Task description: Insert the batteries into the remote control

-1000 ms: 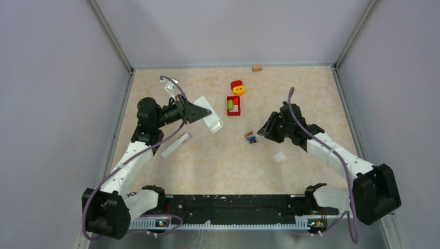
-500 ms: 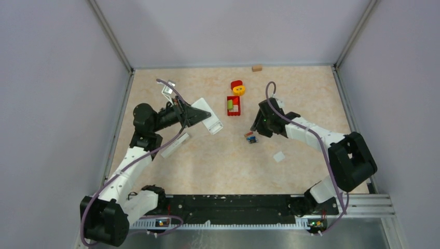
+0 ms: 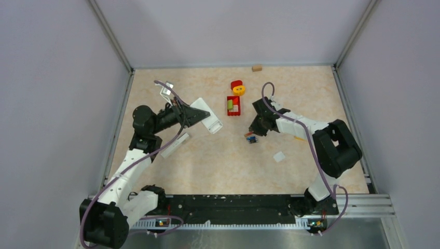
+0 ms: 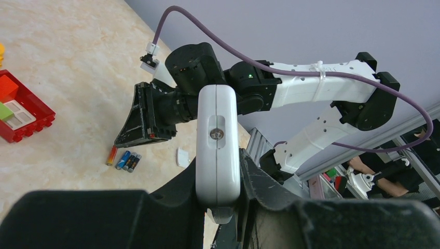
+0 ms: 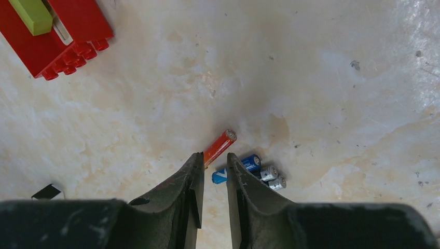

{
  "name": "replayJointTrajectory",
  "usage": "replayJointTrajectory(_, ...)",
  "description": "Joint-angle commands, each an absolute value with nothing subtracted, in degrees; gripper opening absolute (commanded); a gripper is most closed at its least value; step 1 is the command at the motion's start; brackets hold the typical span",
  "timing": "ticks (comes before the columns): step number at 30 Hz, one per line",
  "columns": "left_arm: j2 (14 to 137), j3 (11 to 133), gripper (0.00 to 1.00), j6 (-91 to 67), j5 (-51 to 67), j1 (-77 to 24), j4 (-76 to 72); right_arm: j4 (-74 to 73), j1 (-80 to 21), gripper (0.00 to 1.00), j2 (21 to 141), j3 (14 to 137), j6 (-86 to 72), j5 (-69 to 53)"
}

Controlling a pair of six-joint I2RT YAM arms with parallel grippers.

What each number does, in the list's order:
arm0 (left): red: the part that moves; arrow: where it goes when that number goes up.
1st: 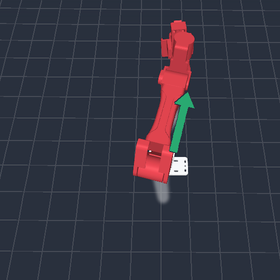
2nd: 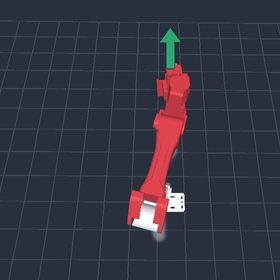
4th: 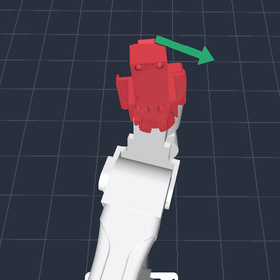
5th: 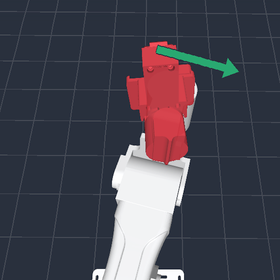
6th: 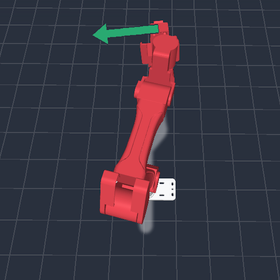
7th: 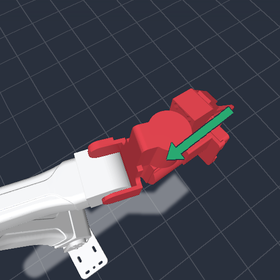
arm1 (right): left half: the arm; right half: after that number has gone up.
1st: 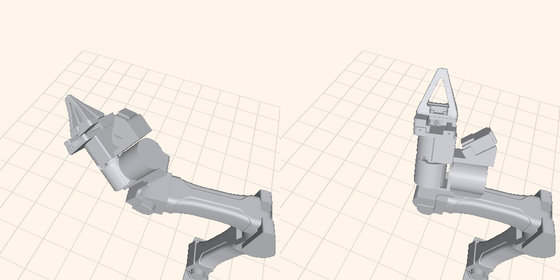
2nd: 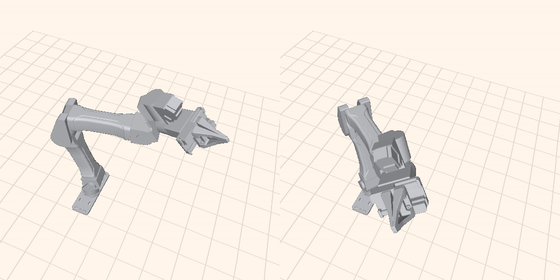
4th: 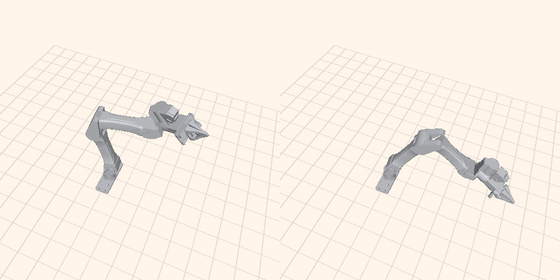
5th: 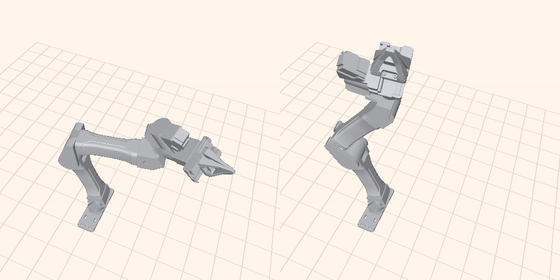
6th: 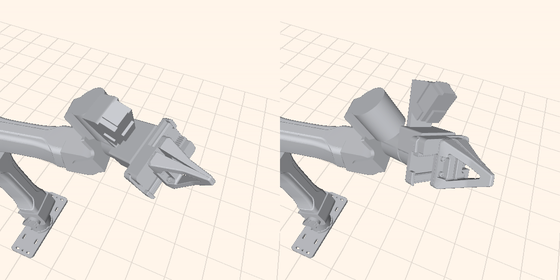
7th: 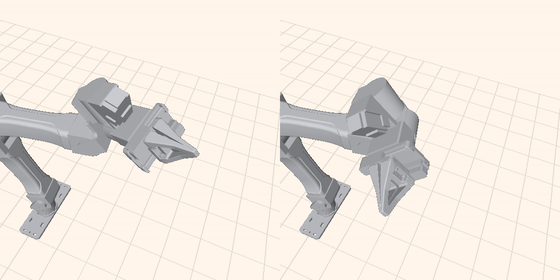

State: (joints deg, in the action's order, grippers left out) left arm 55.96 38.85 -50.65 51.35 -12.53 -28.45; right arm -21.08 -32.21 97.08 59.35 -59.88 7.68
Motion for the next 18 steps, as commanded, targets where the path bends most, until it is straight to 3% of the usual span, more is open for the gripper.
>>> replayJointTrajectory(1,54.23,38.68,0.00,-50.01,50.45,-12.74,-30.39,-21.40,-32.95,0.24,98.38,62.45,-62.46,7.57)
replayJointTrajectory(11,54.08,38.80,0.00,-49.76,50.40,-12.74,-30.15,-20.40,-32.94,0.25,102.52,63.50,-63.83,5.30)
replayJointTrajectory(18,53.96,38.86,0.00,-49.49,50.26,-12.76,-29.72,-20.45,-32.90,0.18,104.39,64.51,-63.76,5.20)
